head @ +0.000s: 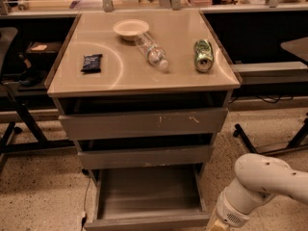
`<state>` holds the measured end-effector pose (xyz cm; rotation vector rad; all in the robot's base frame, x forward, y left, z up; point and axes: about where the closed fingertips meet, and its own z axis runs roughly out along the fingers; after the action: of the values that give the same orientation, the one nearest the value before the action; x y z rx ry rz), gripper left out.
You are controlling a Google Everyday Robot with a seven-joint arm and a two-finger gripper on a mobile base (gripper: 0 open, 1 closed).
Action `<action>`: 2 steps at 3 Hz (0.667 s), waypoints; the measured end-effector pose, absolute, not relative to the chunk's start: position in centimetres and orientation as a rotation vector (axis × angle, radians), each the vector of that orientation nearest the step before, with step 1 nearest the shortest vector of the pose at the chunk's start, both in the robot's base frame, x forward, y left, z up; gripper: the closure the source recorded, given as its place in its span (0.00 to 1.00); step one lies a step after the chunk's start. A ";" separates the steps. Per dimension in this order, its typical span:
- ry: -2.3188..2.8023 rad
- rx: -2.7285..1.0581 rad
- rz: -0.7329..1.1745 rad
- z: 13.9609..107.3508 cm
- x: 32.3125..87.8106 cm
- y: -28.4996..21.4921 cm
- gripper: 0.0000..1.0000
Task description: Close bottom drawer
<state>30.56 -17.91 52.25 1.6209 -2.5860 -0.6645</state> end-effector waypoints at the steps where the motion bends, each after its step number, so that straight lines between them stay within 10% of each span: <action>1: -2.580 1.621 -0.704 51.7 30.5 -17.8 1.00; 2: -2.583 1.642 -0.768 48.0 31.5 -16.9 1.00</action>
Offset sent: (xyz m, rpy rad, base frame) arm 0.0240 0.0291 -0.1168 0.1650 0.0118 -0.0130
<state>31.49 -16.88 47.99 1.6424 -2.5832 -0.7681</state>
